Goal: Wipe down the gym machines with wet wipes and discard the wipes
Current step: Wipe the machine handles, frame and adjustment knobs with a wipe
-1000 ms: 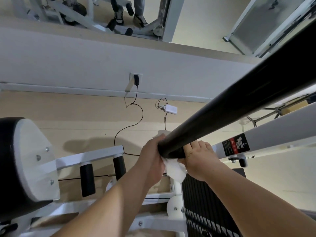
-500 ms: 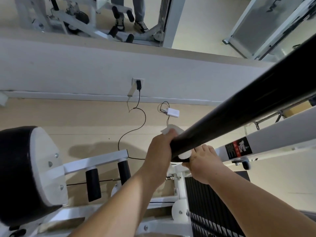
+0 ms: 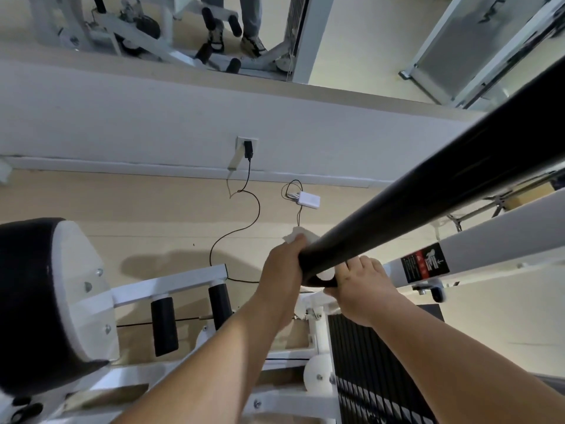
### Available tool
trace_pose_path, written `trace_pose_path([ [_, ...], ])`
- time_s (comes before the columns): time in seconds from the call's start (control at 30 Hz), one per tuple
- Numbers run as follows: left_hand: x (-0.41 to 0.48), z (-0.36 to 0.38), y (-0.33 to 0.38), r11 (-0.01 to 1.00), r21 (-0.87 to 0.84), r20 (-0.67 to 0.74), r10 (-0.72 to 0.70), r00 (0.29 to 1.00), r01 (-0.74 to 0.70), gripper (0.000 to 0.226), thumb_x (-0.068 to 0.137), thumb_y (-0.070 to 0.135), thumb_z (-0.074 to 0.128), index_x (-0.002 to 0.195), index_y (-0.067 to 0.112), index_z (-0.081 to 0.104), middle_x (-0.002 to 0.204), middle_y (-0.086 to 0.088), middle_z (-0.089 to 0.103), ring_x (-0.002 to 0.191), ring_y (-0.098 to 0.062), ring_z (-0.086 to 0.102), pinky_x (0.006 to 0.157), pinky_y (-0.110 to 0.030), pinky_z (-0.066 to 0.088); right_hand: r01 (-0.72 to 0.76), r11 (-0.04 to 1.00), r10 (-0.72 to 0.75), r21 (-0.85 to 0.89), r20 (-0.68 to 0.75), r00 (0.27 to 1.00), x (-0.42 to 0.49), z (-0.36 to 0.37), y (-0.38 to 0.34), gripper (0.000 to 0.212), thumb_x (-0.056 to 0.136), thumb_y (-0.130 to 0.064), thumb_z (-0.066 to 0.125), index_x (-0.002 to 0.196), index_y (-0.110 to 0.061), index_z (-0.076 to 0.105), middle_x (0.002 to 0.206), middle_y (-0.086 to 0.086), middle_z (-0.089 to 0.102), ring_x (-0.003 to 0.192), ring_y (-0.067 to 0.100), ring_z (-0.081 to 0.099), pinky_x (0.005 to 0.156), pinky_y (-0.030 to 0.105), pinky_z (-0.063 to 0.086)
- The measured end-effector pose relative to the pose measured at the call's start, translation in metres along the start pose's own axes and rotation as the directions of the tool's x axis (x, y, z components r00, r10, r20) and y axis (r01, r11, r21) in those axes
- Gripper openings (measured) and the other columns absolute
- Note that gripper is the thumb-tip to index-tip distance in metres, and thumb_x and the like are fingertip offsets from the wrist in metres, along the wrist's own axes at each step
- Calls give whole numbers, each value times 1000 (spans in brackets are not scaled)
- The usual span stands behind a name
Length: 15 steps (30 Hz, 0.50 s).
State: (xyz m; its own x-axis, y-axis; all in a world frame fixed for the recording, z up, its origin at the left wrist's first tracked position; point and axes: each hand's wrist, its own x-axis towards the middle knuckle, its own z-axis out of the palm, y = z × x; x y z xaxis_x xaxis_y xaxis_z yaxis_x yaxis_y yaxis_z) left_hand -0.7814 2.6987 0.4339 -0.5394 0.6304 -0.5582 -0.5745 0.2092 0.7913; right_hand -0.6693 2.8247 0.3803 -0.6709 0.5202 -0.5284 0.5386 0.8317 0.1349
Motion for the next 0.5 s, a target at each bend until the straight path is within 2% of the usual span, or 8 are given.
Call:
trace_pose_path([
  [0.07,-15,8,13,994,58,31,89,996,-91,32,103,29,45,80,15,62,66,7,58,53,2,53,62,-22,43,-2,1000,2,-15,1,1000,0,2,0,45,106,-52,39,138,-22,41,129,5,47,123,25,43,113,41,31],
  [0.13,-30,18,22,973,13,51,231,972,-232,38,107,31,41,91,9,68,73,4,61,61,5,56,60,-9,44,20,998,-20,-58,7,1000,1,2,2,43,105,-47,39,140,-22,41,132,5,48,125,27,42,114,42,30],
  [0.2,-31,17,15,952,-13,50,307,950,-307,41,109,29,37,97,7,71,79,-1,64,68,4,59,63,-4,42,17,999,-15,-48,30,999,2,0,2,42,105,-46,39,140,-22,41,133,6,48,125,27,42,114,42,29],
  [0.27,-17,4,8,975,-2,52,224,973,-224,42,108,30,40,96,3,69,79,-4,62,71,-1,59,64,-6,43,13,999,-12,-53,26,1000,1,1,1,45,107,-51,36,139,-21,44,129,6,48,123,26,41,113,42,29],
  [0.33,-4,-5,-1,997,-27,57,76,996,-74,36,103,27,47,87,6,71,76,0,63,76,-6,60,71,-14,47,12,999,-12,-39,2,1000,1,0,1,47,107,-53,38,141,-21,42,130,5,47,125,25,41,115,42,30],
  [0.37,0,-9,-5,997,-78,52,-2,999,6,34,100,26,51,78,13,75,73,2,65,78,-9,62,77,-21,47,7,1000,-8,-16,-6,1000,0,0,0,47,106,-53,39,141,-22,40,131,4,47,125,25,42,115,41,30],
  [0.43,3,-7,-9,975,-181,15,-129,991,130,37,95,25,58,63,20,75,64,3,67,67,-11,66,80,-29,46,12,1000,-12,-3,-23,1000,-1,3,1,45,105,-53,41,139,-24,39,130,3,47,123,24,43,114,41,31],
  [0.5,-6,-2,-6,950,-258,-22,-188,982,176,30,93,27,61,66,20,73,65,4,66,69,-11,63,76,-29,43,16,1000,-16,-1,-24,1000,-1,2,2,43,105,-53,41,137,-25,40,129,3,48,122,24,44,114,41,32],
])
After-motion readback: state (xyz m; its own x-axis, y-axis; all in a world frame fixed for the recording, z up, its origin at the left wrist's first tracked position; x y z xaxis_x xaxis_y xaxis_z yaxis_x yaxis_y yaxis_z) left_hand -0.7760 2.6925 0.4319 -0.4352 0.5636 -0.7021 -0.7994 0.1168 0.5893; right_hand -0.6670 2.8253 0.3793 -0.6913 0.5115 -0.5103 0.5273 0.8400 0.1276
